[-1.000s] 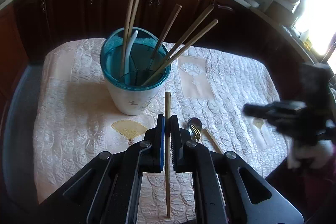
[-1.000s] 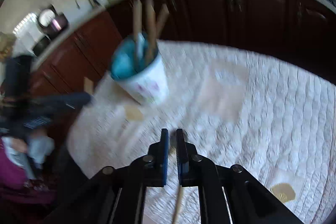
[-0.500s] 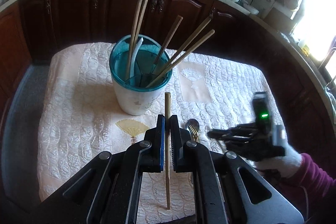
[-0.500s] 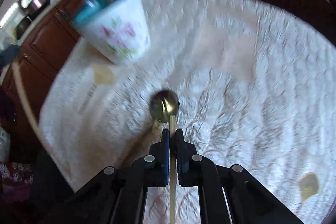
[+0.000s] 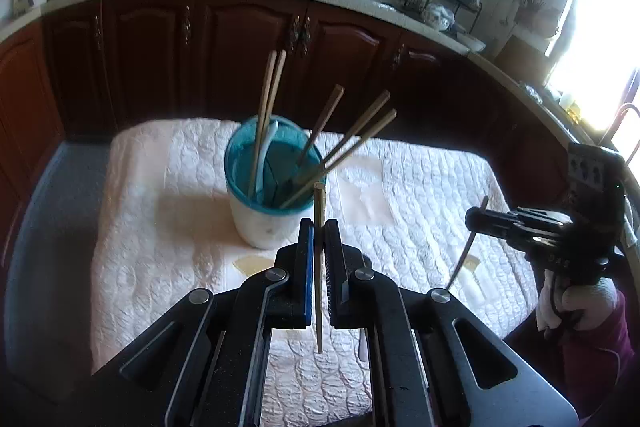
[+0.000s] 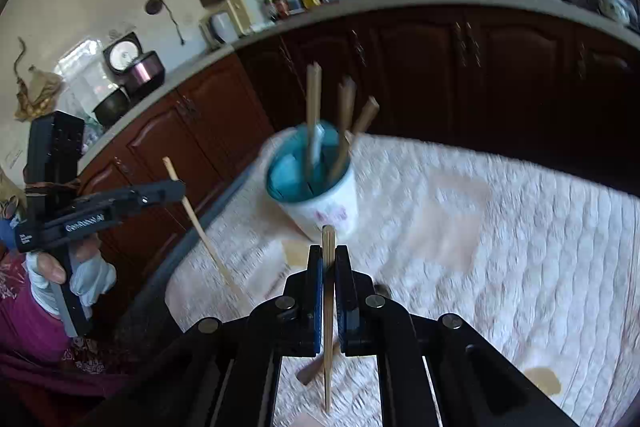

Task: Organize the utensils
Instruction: 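Lift the held chopsticks up toward the floral cup with both tools, then lower the chopstick into the cup and open left tool while right tool releases its chopstick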

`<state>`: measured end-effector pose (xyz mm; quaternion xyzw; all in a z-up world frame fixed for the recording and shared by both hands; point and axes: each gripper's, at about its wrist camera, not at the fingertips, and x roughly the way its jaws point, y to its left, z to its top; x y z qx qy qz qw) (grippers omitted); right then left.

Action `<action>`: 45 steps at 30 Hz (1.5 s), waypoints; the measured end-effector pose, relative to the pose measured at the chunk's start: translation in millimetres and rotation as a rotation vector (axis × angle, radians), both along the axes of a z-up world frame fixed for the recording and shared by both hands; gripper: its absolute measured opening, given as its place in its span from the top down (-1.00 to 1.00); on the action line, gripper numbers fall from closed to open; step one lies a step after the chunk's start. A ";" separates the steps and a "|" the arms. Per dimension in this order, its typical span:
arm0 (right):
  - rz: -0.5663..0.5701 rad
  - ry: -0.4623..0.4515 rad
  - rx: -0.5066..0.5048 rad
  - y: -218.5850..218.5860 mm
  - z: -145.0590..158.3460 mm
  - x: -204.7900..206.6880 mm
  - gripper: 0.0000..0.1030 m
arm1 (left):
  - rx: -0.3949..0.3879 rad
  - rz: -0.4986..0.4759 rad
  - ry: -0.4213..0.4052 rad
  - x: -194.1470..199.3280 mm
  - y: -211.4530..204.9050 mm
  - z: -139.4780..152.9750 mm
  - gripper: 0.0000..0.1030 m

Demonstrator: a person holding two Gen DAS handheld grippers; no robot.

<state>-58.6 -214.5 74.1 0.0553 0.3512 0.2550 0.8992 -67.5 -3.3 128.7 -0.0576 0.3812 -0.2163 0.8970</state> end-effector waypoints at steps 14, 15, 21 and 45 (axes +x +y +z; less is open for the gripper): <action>0.003 -0.230 0.041 45.0 110.2 44.3 0.90 | -0.021 0.063 -0.178 27.2 23.9 89.9 0.93; 0.000 -0.239 0.036 49.7 115.3 51.0 0.90 | -0.017 0.074 -0.185 33.4 24.6 93.4 0.93; -0.046 -0.284 -0.034 74.2 123.3 91.3 0.91 | 0.029 0.140 -0.230 73.0 23.3 97.9 0.93; -0.035 -0.031 -0.098 96.0 13.1 189.4 0.90 | 0.134 0.173 -0.067 151.7 -4.0 -12.1 0.93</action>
